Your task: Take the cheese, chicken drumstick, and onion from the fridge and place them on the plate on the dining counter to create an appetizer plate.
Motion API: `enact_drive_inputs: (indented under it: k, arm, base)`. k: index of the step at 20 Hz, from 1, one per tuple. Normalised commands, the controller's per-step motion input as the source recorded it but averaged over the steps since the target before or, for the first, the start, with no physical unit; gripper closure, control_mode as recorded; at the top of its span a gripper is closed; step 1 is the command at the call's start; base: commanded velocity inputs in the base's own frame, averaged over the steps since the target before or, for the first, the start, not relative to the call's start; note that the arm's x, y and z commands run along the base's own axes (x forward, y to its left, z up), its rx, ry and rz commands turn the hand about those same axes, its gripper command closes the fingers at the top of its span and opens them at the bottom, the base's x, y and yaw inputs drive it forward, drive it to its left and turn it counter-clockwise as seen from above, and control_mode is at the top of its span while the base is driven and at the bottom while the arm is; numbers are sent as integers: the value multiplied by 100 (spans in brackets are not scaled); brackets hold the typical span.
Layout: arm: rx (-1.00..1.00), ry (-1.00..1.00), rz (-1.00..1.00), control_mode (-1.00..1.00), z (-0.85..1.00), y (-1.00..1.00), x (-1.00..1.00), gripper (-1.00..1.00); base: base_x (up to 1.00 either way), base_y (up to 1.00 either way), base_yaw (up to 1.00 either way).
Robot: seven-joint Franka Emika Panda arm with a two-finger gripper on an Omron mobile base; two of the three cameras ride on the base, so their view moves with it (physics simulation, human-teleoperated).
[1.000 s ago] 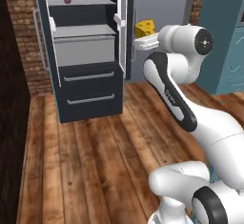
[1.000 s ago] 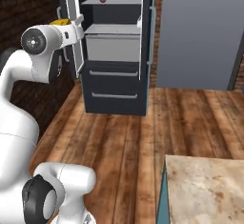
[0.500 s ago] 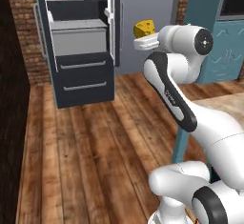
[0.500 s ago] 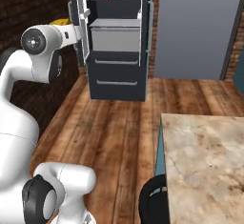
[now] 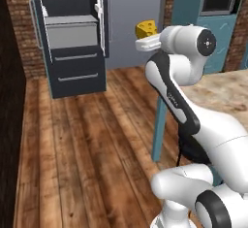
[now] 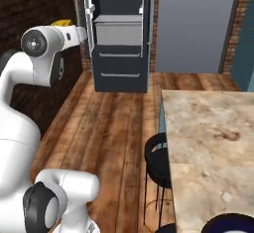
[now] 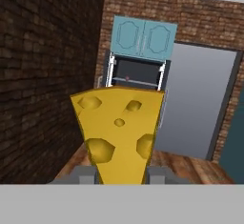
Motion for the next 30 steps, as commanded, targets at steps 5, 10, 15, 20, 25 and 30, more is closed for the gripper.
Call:
enact_drive_inputs:
  k: [5, 10, 15, 20, 25, 30]
  arm:
    - [0, 0, 0, 100, 0, 0, 0, 100]
    - [0, 0, 0, 100, 0, 0, 0, 100]
    - [0, 0, 0, 100, 0, 0, 0, 100]
    - [0, 0, 0, 100, 0, 0, 0, 100]
    - [0, 0, 0, 100, 0, 0, 0, 100]
    - [0, 0, 0, 100, 0, 0, 0, 100]
  base:
    - [-100, 0, -30]
    - [-100, 2, -36]
    - [-73, 0, -39]
    - [-7, 9, -31]
    - [20, 26, -27]
    - [27, 27, -34]
